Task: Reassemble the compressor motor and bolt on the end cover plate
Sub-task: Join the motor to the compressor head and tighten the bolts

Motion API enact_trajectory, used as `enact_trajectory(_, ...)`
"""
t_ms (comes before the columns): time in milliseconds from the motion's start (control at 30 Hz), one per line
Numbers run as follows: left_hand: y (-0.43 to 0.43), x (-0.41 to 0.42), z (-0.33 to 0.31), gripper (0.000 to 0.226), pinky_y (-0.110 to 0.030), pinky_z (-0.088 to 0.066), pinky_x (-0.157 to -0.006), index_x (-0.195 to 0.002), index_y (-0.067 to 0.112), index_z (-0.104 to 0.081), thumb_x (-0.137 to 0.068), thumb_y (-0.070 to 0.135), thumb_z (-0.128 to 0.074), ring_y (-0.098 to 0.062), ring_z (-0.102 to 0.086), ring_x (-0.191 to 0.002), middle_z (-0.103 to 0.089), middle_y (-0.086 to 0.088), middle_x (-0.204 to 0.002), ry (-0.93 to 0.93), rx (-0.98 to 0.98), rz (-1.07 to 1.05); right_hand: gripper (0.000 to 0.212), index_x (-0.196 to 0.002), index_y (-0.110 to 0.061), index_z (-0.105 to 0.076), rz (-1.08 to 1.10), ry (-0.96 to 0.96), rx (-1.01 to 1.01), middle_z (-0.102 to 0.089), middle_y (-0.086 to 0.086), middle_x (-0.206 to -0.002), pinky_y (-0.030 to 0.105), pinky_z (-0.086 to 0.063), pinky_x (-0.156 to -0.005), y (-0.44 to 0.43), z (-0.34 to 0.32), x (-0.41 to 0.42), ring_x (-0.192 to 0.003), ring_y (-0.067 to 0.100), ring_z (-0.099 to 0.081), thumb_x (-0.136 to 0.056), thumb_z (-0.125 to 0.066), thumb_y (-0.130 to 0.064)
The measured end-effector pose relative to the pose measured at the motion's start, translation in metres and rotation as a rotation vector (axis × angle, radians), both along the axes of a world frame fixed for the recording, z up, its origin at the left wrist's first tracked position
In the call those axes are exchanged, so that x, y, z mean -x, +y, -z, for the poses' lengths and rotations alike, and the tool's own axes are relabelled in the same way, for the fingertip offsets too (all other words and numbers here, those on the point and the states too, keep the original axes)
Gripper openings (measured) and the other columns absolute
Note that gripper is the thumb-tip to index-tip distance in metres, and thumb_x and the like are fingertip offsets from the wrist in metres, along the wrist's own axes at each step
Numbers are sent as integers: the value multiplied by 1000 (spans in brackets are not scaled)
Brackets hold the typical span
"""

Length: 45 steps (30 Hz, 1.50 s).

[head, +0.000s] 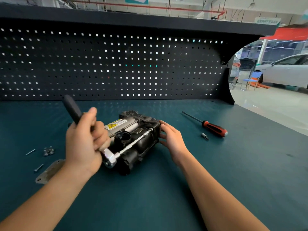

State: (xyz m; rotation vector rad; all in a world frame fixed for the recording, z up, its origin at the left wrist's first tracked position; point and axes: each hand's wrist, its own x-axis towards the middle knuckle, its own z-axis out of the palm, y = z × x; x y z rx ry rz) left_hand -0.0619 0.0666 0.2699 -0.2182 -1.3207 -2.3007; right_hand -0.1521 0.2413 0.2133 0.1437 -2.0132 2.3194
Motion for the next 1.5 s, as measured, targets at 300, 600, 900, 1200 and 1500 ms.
enact_trajectory(300, -16, 0, 3, 41, -12, -15, -33, -63, 20, -22, -100, 27, -39, -2, -17, -29, -20, 13, -38, -9, 57, -76, 40, -111, -42, -52, -78, 157, -338, -42, 0, -130, 34, -35, -108, -9, 6, -21, -119, 16, -46, -80, -72, -26)
enact_trajectory(600, -6, -8, 2, 43, -9, -16, -38, -60, 19, -22, -96, 29, -42, -6, -12, -32, -22, 14, -37, 115, 204, -46, 39, -95, -61, -53, -425, -63, 185, -71, -21, -95, 38, -52, -90, -12, 13, -14, -98, 16, -67, -88, -62, -23)
enact_trajectory(900, -8, -10, -2, 52, -7, -21, -40, -49, 24, -27, -97, 12, -40, -7, -12, -30, -23, 12, -36, 144, 297, 38, 37, -74, -27, -77, -208, -237, 511, -74, -7, -78, 50, -56, -78, -20, 8, -10, -84, 21, -71, -94, -50, -42)
enact_trajectory(1200, -9, -20, -4, 37, -16, -30, -43, -52, 14, -37, -76, 36, -55, 0, -32, -41, -36, 9, -45, 402, 986, 29, 28, -93, -23, -64, -171, -284, 547, -65, 2, -97, 51, -55, -70, -24, 0, -15, -86, 26, -67, -96, -44, -43)
enact_trajectory(1500, -27, -14, -9, 37, -12, -23, -37, -51, 19, -38, -80, 31, -59, -6, -24, -32, -31, 9, -37, 199, 640, 96, 28, -90, -24, -65, -187, -283, 642, -62, 4, -103, 49, -56, -64, -28, -4, -20, -87, 28, -66, -98, -42, -39)
